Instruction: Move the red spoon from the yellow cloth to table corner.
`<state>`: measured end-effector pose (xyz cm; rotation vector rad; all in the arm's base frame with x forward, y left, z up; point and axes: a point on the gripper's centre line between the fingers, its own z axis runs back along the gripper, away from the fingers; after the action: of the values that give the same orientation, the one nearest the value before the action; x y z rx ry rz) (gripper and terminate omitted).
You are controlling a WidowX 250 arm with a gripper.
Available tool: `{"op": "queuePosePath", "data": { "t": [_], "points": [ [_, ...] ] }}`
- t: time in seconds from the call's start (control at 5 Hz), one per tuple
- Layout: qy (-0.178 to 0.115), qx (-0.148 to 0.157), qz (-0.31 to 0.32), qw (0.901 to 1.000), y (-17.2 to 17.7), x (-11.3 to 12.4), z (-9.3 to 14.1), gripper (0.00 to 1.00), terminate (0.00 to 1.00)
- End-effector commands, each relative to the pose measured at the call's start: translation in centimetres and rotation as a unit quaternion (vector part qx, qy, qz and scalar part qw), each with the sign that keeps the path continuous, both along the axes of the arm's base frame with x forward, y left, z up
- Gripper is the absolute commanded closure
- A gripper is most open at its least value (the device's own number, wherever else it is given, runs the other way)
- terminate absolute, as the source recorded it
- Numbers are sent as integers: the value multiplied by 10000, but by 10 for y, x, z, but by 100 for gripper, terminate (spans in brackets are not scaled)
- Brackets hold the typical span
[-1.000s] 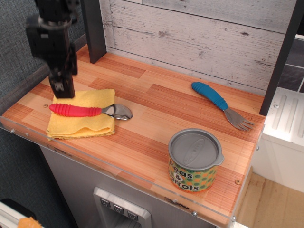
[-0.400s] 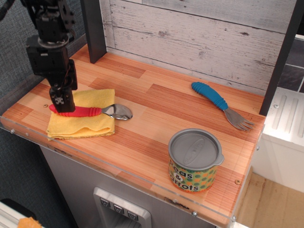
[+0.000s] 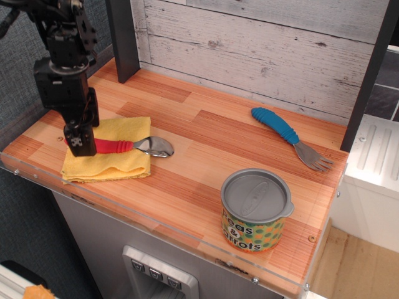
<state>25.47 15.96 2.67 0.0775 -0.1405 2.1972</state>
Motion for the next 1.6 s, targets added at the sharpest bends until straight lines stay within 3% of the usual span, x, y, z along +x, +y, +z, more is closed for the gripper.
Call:
{"op": "queuePosePath", "data": {
  "t": [0.0,0.6,0.8,1.4],
  "points": [
    [-47,156,45,9999,-4,-7,0,0,0],
    [31,203,28,9998,-3,-6,-2,0,0],
    [-126,191,63,9997,-4,-6,14,100,0],
    [-253,209,-33,9995,-5,1,49,100,0]
  ]
}}
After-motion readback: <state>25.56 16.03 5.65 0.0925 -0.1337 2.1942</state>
